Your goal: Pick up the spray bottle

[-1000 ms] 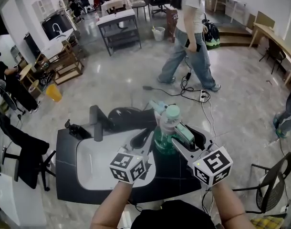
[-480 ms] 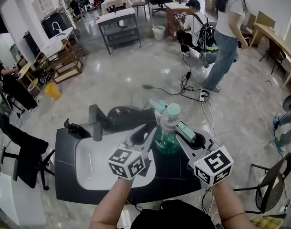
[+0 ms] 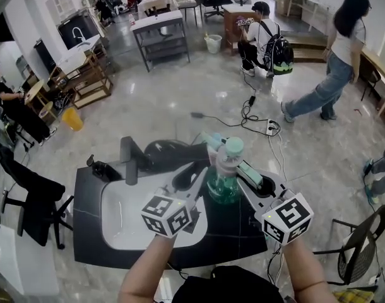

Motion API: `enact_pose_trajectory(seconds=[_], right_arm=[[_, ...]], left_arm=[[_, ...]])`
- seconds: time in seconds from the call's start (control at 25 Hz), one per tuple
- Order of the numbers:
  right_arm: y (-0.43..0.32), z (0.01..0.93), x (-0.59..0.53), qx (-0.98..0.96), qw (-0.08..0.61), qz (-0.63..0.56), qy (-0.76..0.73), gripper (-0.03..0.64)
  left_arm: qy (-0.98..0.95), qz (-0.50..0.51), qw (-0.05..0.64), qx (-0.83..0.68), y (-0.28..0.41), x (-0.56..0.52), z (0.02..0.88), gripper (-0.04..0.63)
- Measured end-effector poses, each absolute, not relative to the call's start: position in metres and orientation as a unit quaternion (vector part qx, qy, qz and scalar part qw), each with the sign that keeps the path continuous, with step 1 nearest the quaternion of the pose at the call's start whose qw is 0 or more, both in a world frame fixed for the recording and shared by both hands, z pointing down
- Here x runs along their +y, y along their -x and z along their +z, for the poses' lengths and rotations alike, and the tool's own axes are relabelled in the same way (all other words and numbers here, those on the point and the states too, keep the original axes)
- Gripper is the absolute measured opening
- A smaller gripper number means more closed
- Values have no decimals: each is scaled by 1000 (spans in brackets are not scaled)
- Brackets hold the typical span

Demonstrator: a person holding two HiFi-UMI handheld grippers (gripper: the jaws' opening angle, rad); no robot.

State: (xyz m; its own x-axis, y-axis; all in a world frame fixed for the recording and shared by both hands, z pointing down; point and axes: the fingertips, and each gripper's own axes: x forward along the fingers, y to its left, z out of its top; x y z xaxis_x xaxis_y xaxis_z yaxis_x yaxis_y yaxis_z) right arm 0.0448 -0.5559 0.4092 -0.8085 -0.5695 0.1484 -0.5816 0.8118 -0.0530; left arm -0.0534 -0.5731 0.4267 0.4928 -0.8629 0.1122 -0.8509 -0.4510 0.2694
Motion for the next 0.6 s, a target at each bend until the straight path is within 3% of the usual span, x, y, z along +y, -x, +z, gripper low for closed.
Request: enact_pose_trajectory(seconds=[0.6], right_arm=[[-48,407,-542,-950,43,59,-305,66]], left_arm=[[-859,-30,152,-487,65,-555,417,91]])
